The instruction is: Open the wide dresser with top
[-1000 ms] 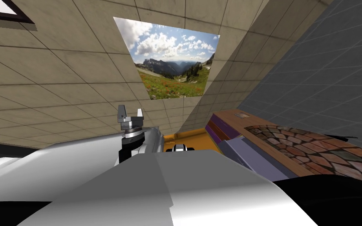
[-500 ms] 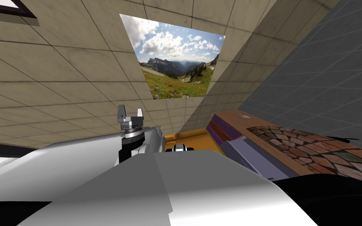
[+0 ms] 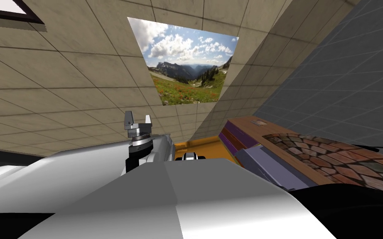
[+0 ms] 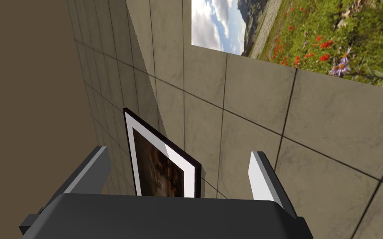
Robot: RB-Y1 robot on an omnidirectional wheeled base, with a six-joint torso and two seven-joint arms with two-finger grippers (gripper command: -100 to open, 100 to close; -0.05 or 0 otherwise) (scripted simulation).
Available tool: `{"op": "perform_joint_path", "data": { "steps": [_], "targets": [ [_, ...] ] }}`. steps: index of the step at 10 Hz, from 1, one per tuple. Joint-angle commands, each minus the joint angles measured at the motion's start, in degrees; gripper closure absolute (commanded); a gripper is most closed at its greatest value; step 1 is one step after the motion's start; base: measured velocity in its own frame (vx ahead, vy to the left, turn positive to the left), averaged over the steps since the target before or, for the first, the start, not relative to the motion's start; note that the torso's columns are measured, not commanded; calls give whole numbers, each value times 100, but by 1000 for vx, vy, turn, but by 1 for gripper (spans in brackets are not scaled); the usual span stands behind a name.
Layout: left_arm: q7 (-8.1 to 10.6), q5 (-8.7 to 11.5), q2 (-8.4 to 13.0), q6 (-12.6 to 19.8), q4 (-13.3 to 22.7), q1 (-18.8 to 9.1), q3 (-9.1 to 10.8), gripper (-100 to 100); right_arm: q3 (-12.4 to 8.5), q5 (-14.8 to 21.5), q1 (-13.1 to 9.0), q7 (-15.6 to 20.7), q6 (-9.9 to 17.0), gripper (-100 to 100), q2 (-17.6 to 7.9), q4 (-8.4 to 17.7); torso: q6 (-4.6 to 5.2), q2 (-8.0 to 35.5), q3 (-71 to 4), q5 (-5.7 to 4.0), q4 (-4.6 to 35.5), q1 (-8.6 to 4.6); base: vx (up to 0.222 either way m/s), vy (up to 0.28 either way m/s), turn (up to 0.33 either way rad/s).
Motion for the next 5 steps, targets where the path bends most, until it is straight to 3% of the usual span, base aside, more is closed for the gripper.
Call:
{"op": "perform_joint_path", "data": {
  "steps": [1,5],
  "targets": [
    [0,0,0,0,0,0,0,0,7,-2,1,2,-9,0,12,2,2,2,2,-4,0,-7,0,0,0],
    [0,0,0,0,0,0,0,0,26,-9,5,6,-45,0,43,8,5,3,7,-18,-1,-27,0,0,0]
  ]
}}
